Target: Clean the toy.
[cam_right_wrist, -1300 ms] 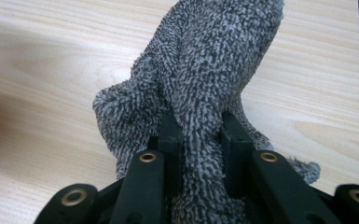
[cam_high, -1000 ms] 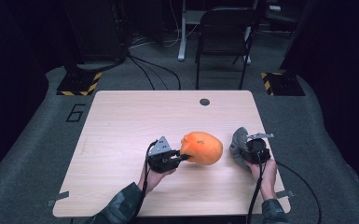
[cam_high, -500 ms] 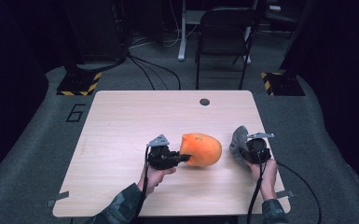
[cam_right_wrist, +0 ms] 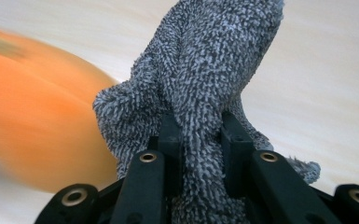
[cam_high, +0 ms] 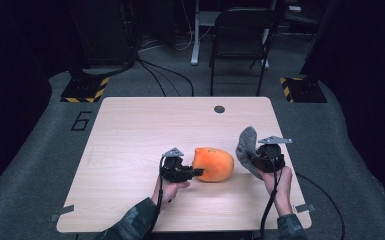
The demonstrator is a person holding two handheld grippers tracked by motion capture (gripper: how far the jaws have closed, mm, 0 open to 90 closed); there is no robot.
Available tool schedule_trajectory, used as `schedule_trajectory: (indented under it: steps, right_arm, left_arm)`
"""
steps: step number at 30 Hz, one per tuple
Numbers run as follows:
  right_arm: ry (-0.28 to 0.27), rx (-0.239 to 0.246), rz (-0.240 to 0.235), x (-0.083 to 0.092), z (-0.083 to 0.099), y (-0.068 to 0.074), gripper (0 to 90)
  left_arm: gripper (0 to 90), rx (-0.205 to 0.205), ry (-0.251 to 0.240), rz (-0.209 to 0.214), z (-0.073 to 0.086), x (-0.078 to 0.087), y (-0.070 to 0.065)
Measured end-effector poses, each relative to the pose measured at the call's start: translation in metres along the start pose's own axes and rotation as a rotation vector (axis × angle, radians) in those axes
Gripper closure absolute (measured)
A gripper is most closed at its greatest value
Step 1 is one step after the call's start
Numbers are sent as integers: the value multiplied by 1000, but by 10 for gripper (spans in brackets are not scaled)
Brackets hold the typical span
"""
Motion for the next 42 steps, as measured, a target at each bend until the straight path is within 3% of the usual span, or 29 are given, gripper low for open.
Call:
schedule_trajectory:
  steps: [1,4,6,7,10,11,12,14,16,21,23,30,34,42]
  right_arm:
    - [-12,17,-14,4,-7,9,741]
    - [-43,97,-93,6,-29,54,740]
    - [-40,144,-119,-1,-38,80,740]
    - [-42,173,-111,-6,-41,92,739]
    - [-70,203,-100,-15,-43,105,739]
    - [-68,214,-95,-17,-42,107,739]
    - [-66,237,-91,-21,-40,107,739]
    - [-45,232,-72,-26,-36,106,740]
    - [-36,257,-47,-30,-32,100,740]
    - [-29,241,-53,-27,-24,86,737]
    - [-21,246,-45,-25,-20,80,736]
    - [24,188,-11,-26,-6,52,733]
    - [65,139,-12,-36,5,39,730]
    - [153,90,8,-54,25,17,731]
  left_arm:
    - [736,-1,0,0,0,0,0]
    - [725,-28,0,-15,1,0,-1]
    - [722,-32,-7,-25,1,-1,-1]
    - [721,-37,-2,-29,1,-1,0]
    - [720,-35,-4,-44,3,-1,3]
    - [721,-51,7,-47,4,-1,3]
    - [723,-59,4,-47,5,-2,2]
    - [724,-103,4,-49,7,-4,2]
    - [723,-104,-5,-36,8,-6,2]
    - [723,-147,1,-35,9,-7,-1]
    - [721,-146,-2,-29,9,-8,-2]
    - [720,-162,-4,-17,9,-8,-2]
    - [719,-168,-2,-13,9,-9,-3]
    - [719,-181,-5,-4,10,-9,-6]
Point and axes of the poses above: each handheld gripper's, and its own axes: x roughly backward along the jaws, z roughly out of its underside, y roughly to its left, the point moved 5 cm from there along -x, roughly forward along the jaws, and after that the axes turned 10 degrees about x, right-handed, at the moved point
